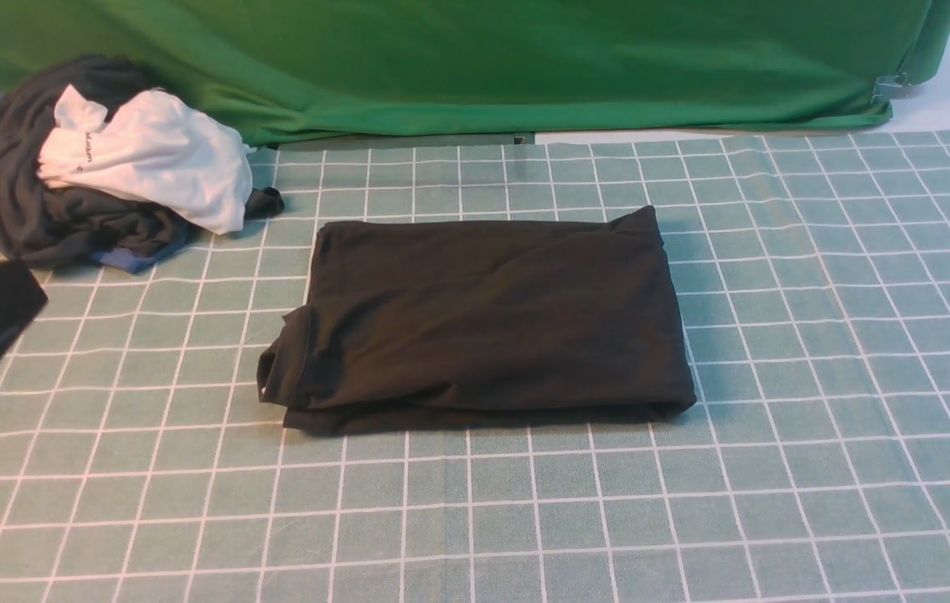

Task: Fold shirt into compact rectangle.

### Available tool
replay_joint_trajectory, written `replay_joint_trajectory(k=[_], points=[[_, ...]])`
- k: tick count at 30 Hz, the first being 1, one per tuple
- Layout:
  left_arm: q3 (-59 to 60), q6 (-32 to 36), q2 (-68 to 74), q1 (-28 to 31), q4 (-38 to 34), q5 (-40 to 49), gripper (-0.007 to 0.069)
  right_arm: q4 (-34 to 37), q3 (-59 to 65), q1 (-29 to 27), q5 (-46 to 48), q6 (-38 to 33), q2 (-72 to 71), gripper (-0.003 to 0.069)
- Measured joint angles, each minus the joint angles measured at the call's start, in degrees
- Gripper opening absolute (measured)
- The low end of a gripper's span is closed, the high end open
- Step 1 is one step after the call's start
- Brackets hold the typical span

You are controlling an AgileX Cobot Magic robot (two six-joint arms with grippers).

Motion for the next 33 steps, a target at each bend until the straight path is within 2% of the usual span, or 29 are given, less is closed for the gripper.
replay_joint_trajectory(k=[8, 21, 33], points=[[0.0, 0.0, 0.0, 0.0, -1.1, -1.18, 0.0014, -0.06, 3.91, 0.0, -6.95, 0.7, -6.71, -0.0004], [0.0, 0.0, 0.0, 0.0, 2.65, -1.37, 0.0014, -0.11, 4.25, 0.0, -6.56, 1.27, -6.89, 0.0026], [0.02, 0.29, 0.0, 0.0, 3.05, -1.37, 0.0014, -0.11, 4.25, 0.0, -6.56, 1.58, -6.89, 0.0071]])
